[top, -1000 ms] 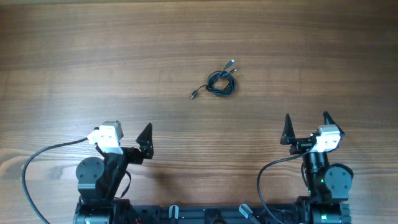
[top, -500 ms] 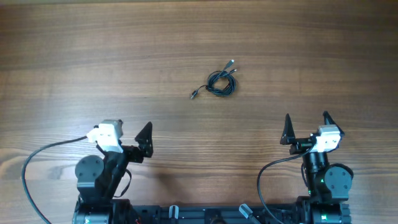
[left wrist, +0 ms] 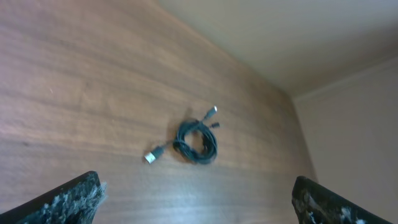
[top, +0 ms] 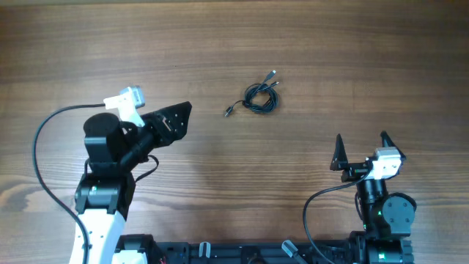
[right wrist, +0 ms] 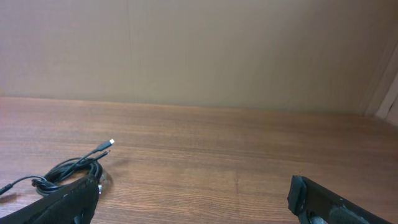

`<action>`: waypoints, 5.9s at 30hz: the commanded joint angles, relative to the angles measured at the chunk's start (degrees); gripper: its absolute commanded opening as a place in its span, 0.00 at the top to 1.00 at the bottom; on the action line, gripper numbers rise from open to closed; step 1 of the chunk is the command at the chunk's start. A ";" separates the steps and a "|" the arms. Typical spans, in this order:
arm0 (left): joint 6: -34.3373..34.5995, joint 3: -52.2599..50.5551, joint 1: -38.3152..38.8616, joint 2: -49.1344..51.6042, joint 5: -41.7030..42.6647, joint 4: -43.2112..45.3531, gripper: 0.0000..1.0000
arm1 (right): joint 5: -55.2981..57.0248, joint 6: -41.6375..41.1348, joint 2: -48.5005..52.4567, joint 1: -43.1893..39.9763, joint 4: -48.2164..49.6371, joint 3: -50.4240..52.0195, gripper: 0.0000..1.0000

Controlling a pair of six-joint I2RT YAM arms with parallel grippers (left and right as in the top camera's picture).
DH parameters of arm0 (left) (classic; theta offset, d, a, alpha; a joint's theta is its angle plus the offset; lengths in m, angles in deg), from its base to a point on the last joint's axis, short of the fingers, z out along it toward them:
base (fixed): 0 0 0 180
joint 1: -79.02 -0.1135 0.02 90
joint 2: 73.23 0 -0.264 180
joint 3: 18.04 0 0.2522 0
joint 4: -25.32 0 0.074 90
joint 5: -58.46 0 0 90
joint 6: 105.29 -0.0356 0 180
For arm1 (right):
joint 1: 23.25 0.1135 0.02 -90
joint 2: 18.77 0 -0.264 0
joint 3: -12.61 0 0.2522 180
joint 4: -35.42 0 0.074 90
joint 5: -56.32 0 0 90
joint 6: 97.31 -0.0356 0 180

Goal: Untangle cables
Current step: 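Reach the left gripper forward toward the coiled black cable, then lower the left gripper onto the cable coil and close on it, then lift the cable coil with the left gripper and pull it back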

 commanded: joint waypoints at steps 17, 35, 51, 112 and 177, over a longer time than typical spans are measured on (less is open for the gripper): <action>9.14 1.03 20.22 5.92 -10.99 2.51 0.01 | 0.94 -0.79 -0.35 -0.02 0.15 0.07 0.00; 13.38 4.09 27.74 18.53 -14.67 19.26 0.08 | 0.94 -0.81 -0.35 -0.02 0.15 0.07 0.00; 15.19 28.76 31.47 49.27 -24.87 7.72 0.35 | 0.94 -0.79 -0.35 -0.02 0.15 0.07 0.00; 21.70 28.76 35.43 63.67 -34.27 16.39 0.47 | 0.94 -0.81 -0.35 -0.02 0.15 0.07 0.00; 14.34 19.85 26.60 48.06 -31.54 -21.59 0.96 | 0.94 -0.81 -0.35 -0.02 0.15 0.07 0.00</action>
